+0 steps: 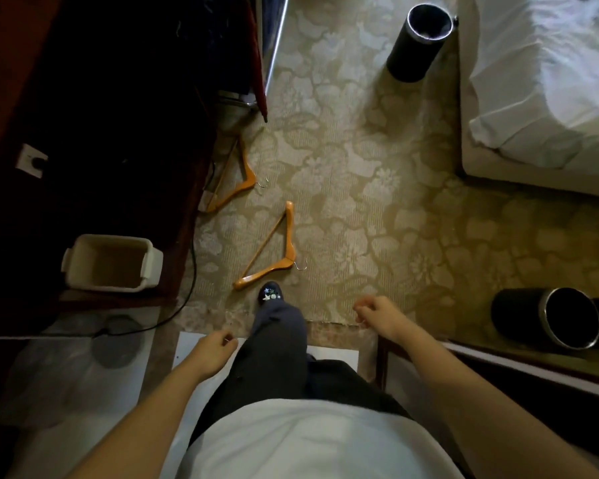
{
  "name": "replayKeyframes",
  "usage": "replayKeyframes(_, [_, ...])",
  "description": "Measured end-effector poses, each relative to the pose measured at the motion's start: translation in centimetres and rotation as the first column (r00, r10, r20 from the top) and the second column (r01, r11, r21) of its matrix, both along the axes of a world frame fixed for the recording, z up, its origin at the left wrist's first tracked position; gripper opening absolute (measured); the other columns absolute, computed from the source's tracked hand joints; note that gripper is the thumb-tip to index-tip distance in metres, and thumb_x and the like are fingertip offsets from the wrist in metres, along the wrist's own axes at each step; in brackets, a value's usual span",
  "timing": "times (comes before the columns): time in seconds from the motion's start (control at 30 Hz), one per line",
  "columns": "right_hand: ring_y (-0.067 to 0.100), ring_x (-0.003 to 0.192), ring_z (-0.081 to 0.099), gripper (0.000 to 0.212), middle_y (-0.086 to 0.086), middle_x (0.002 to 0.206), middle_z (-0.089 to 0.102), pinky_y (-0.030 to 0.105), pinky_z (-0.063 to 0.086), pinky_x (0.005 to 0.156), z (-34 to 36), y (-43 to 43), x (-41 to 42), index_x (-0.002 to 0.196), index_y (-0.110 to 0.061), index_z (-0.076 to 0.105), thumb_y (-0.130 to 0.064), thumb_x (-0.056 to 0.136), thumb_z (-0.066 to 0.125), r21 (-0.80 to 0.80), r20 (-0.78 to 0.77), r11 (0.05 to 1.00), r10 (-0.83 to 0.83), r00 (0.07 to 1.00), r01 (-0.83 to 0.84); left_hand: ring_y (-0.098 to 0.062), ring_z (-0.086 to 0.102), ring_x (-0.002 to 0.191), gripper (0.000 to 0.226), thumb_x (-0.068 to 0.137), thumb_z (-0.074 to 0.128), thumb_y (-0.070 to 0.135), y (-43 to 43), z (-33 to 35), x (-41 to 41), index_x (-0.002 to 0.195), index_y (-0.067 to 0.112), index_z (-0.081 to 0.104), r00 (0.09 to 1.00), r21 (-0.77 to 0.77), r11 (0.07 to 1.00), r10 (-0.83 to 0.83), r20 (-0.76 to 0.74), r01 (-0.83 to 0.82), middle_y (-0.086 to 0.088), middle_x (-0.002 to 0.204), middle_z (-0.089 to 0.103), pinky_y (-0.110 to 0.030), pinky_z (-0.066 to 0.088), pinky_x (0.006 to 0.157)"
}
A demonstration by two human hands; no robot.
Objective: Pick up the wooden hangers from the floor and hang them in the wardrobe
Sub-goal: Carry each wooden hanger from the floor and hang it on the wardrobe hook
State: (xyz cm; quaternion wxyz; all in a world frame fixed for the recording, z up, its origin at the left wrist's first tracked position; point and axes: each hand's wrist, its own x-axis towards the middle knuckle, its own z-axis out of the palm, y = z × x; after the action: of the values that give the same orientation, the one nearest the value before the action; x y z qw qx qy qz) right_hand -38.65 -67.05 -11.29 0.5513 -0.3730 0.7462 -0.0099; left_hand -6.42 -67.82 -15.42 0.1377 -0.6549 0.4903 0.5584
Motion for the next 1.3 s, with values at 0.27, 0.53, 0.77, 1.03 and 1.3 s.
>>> replayKeyframes(0.27, [0.021, 0.078, 0.053, 0.025, 0.007, 0.080, 0.056, 0.038, 0.047, 0.072, -5.8, -12.4, 1.1, 0.101, 0.005, 0.060, -0.013, 0.094, 0.044, 0.090, 0.012, 0.994, 0.060, 0.998, -0.061, -0.015, 0.052, 0.069, 0.015, 0.096, 0.045, 0.014, -15.9, -3.8, -3.2, 0.091, 0.010, 0.059, 0.996, -0.037, 0.999, -0.033, -0.088, 0.030, -0.006, 0.077, 0.056, -0.026, 0.040, 0.062])
replayKeyframes(0.53, [0.026, 0.092, 0.059, 0.024, 0.008, 0.091, 0.060, 0.035, 0.047, 0.083, -18.4, -22.6, 1.9, 0.107, -0.004, 0.064, -0.014, 0.093, 0.048, 0.133, 0.024, 0.959, 0.249, 0.968, -0.250, -0.026, 0.058, 0.089, 0.020, 0.094, 0.048, 0.021, -26.0, -15.2, -7.3, 0.104, 0.007, 0.061, 0.994, -0.057, 0.996, -0.077, -0.081, 0.072, -0.009, 0.091, 0.061, -0.032, 0.044, 0.077])
replayKeyframes(0.77, [0.029, 0.103, 0.061, 0.026, 0.011, 0.108, 0.065, 0.033, 0.048, 0.084, -34.3, -27.3, 1.1, 0.108, -0.012, 0.064, -0.023, 0.090, 0.049, 0.211, -0.004, 0.894, 0.405, 0.914, -0.395, -0.027, 0.059, 0.099, 0.026, 0.095, 0.046, 0.024, -29.4, -29.5, -8.2, 0.117, 0.011, 0.055, 0.998, -0.067, 0.996, -0.053, -0.019, 0.051, -0.012, 0.109, 0.062, -0.034, 0.045, 0.084])
replayKeyframes(1.03, [0.029, 0.103, 0.061, 0.024, 0.011, 0.113, 0.065, 0.043, 0.051, 0.092, -51.0, -29.3, -0.2, 0.106, -0.016, 0.064, -0.029, 0.089, 0.053, 0.244, -0.068, 0.878, 0.440, 0.895, -0.413, -0.028, 0.044, 0.127, 0.042, 0.095, 0.049, 0.025, -30.8, -45.5, -9.1, 0.134, 0.011, 0.044, 0.995, -0.068, 0.994, -0.079, 0.064, 0.083, -0.013, 0.137, 0.045, -0.035, 0.036, 0.104])
replayKeyframes(1.3, [0.027, 0.105, 0.061, 0.029, 0.009, 0.114, 0.064, 0.040, 0.051, 0.091, -64.4, -29.5, 1.8, 0.110, -0.015, 0.062, -0.032, 0.088, 0.055, 0.267, -0.068, 0.881, 0.422, 0.904, -0.391, -0.027, 0.028, 0.140, 0.060, 0.095, 0.047, 0.028, -30.4, -58.7, -9.4, 0.148, 0.016, 0.021, 0.989, -0.031, 0.996, -0.079, 0.128, 0.083, -0.008, 0.153, 0.025, -0.043, 0.028, 0.114])
